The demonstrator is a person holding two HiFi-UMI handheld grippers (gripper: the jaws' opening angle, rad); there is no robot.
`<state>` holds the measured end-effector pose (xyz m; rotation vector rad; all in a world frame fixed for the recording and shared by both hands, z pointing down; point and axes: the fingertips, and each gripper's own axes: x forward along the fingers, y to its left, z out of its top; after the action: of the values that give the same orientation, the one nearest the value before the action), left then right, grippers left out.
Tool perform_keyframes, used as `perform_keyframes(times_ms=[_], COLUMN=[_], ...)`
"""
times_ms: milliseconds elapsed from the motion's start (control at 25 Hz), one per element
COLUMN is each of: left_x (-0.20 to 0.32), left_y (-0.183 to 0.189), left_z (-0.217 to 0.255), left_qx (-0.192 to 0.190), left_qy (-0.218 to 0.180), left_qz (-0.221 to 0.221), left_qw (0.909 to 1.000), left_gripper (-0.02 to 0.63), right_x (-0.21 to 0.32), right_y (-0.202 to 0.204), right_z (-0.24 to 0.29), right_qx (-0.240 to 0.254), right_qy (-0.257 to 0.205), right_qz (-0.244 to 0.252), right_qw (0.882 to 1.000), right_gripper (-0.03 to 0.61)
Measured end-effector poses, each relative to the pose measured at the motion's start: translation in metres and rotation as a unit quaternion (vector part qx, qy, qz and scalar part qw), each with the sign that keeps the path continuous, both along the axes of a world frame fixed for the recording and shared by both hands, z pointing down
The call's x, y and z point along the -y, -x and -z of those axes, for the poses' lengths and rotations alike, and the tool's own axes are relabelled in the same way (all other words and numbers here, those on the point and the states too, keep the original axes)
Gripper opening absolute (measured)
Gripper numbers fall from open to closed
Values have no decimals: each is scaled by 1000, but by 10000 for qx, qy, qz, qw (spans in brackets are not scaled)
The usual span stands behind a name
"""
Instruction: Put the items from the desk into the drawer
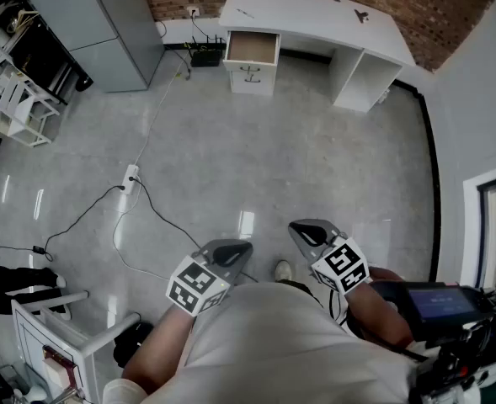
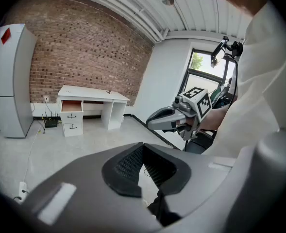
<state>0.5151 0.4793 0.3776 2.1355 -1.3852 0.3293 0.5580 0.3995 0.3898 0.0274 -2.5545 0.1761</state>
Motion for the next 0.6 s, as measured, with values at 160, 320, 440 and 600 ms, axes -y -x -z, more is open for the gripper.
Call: perform_keyframes(times_ms=[160,320,440,600], left_x=[-36,-67,-78,-57], left_y=[52,94,116,139], left_z=[-3,-15,-29,-37], left_qx=[50,4,-8,-136], left_qy=[74,192,298,289], left_qz=[13,4,-38,61], left_qw=[10000,9998,9995,9995], left_gripper=[8,8,8,8], right_x=[-30,-52,-61,-48], right_y=[49,81,94,109], right_z=[3,-1,-9,-16], right_qx=[13,-43,-94,-177], right_qy=[-58,-99,-13,115], right_qz=[-34,-186,-340,-313], right_qw=[10000,9998,9994,9993], right_gripper=[2,2,2,2])
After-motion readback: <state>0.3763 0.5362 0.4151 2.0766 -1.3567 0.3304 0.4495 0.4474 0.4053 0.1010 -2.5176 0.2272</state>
